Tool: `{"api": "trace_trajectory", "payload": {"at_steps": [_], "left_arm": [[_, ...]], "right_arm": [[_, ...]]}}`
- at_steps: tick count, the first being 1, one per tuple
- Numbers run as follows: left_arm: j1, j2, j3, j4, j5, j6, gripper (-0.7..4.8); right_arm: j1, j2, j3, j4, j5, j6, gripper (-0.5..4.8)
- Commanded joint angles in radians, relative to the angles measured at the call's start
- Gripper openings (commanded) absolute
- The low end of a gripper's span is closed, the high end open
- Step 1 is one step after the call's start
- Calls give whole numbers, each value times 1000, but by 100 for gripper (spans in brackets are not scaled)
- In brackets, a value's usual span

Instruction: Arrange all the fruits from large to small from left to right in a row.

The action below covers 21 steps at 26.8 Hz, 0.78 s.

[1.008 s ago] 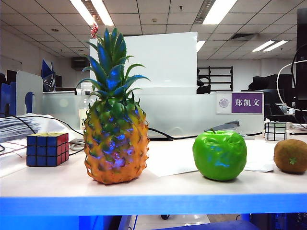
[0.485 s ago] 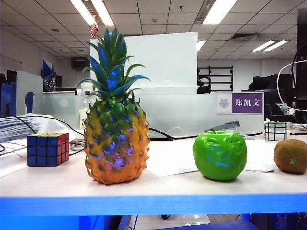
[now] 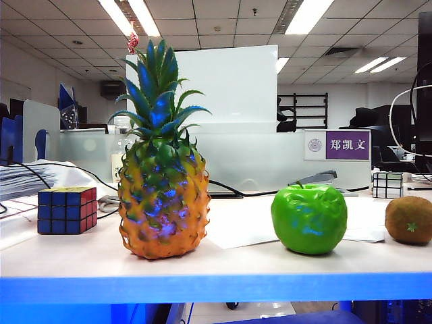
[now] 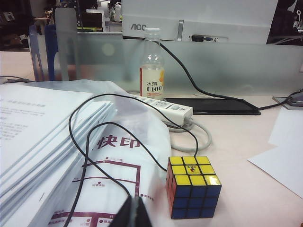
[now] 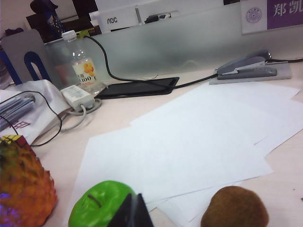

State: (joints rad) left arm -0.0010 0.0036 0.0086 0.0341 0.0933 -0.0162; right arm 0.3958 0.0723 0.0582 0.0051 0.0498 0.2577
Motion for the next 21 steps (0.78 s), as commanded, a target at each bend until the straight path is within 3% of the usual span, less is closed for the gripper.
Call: {"api": "trace_trajectory", "payload": {"at_steps": [1,8,11,15,21], "left_arm": [[1,-2,1,16,-3,5,-4],[2,-2,1,4,-3,4,-4],[1,-2,1,4,-2,5,-4],[1,-2,1,3,-3,4,-4],[1,-2,1,4,-2,5,-4]], "right_arm": [[-102,-32,4,13,-56,4,-6],[-459,-71,4,16,-96,4,-6],[-549,-71,-14,36,-60,4,-6],[-545,-71,-56,26,26,3,-6],[-525,-71,-56,-117,11,3,-6]]}}
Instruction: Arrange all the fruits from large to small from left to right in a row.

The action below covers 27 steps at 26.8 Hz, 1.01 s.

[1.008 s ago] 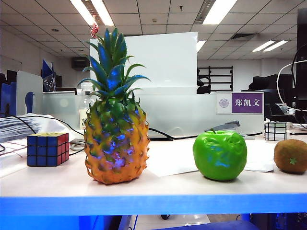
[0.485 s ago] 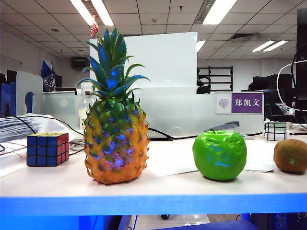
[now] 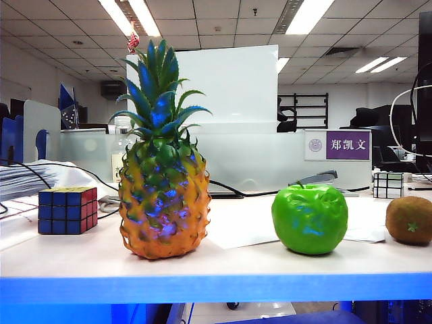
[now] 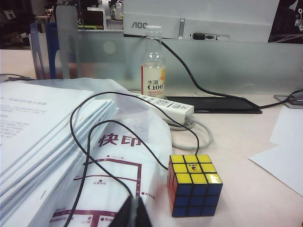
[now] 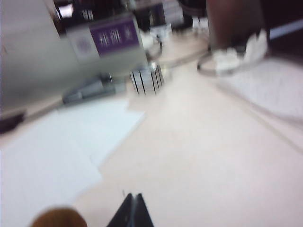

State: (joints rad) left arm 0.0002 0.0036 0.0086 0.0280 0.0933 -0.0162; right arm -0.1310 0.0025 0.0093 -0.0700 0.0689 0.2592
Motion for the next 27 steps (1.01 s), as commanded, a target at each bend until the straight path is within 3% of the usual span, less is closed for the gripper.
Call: {"api": "trace_trajectory", "payload": {"at_steps": [1,14,19,27], "left_arm": [[0,-2,1,10,-2,5,-4],[0,-2,1,11,-2,5,-4],[0,-2,1,10,-2,5,-4],[0,-2,1,11,-2,5,-4]], "right_arm": [[2,-2,-7,-47,-7,1,-6],[4,-2,-7,-38,-8,1,-6],[58,-2,-7,-38,0,0,-6],[115,-2,-7,58,-5,-123,-6]]}}
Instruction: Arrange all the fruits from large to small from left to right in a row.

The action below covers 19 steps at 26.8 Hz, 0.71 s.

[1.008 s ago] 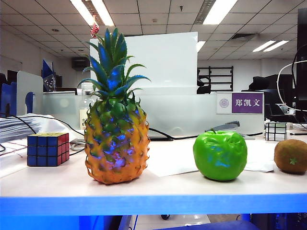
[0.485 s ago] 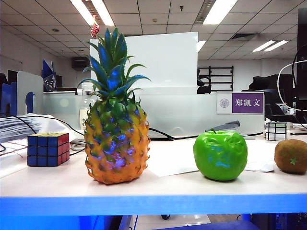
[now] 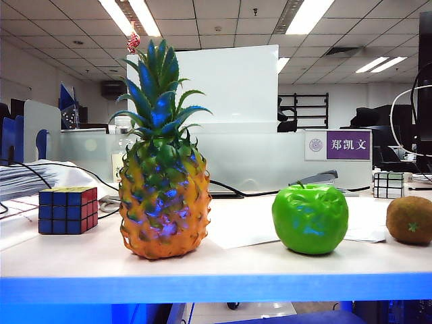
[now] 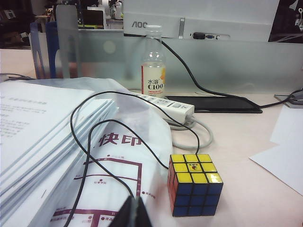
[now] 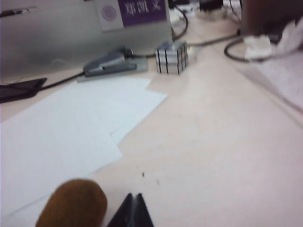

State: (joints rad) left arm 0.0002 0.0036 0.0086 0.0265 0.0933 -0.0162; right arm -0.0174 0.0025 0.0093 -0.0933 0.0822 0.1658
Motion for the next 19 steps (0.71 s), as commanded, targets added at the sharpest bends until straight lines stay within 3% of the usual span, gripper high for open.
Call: {"api": "trace_trajectory", "payload": {"at_steps": [1,8,19], "left_arm": [[0,-2,1,12,-2,5,-4],[0,-2,1,12,-2,5,-4],[0,-2,1,12,-2,5,-4]], "right_arm": [[1,-2,-7,108,-31,-43,-6],[2,-2,-8,258,-136,-143,-6],[31,-2,-7,248,-126,-148,-6]]}}
